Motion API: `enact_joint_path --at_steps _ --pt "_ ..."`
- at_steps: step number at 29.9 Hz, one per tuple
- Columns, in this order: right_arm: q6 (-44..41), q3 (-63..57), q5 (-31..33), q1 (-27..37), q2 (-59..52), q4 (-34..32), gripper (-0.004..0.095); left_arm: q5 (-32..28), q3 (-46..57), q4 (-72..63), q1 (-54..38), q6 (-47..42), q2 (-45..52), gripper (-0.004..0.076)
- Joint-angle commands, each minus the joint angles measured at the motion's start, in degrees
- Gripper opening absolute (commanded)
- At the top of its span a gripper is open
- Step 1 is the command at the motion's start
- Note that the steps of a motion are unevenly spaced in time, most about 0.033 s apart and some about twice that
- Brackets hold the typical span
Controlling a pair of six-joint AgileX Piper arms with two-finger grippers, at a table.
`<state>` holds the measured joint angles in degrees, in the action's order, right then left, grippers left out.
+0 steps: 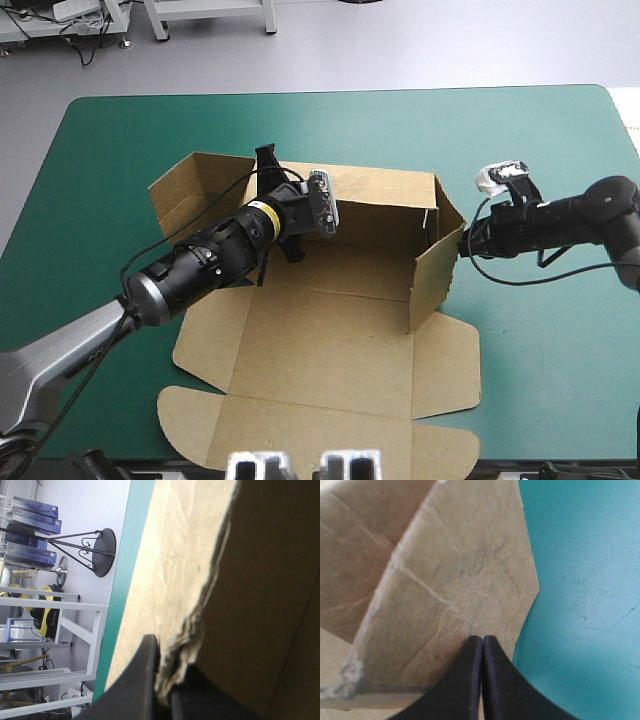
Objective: Fold the box
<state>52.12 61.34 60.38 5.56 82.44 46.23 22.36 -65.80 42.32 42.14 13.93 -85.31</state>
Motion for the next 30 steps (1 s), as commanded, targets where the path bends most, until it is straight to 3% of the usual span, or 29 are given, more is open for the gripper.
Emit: enact_joint_path --at_steps 1,5,9,14,17,24,30 --pt "7.14 -2.64 -4.47 -0.08 -3.73 7.16 -0.0023 1.98 -1.05 -1.09 0.02 -0.89 0.93 -0.001" --pt "16.19 -6.04 -5.13 -0.08 -4.4 12.68 -0.0022 2.08 -1.05 -1.09 0.02 -0.89 0.69 -0.001" --pt "18.0 -6.72 -5.92 -0.08 -4.4 10.74 0.0024 2.21 -1.05 -1.21 0.02 -0.89 0.58 -0.001" --pt "15.19 -6.72 -5.02 -0.08 -4.4 7.67 0.0288 2.57 -1.05 -1.21 0.02 -0.89 0.48 -0.001" --pt "15.88 -6.72 -3.19 -0.08 -4.4 7.43 0.0383 2.57 -1.05 -1.21 0.02 -0.89 0.48 -0.001" --pt "18.62 -6.72 0.95 -0.08 -4.4 6.43 0.0398 3.35 -1.05 -1.21 0.02 -0.89 0.48 -0.001" --pt "21.23 -6.72 -1.61 -0.08 -4.4 9.61 0.042 3.49 -1.05 -1.1 0.02 -0.89 0.48 -0.001"
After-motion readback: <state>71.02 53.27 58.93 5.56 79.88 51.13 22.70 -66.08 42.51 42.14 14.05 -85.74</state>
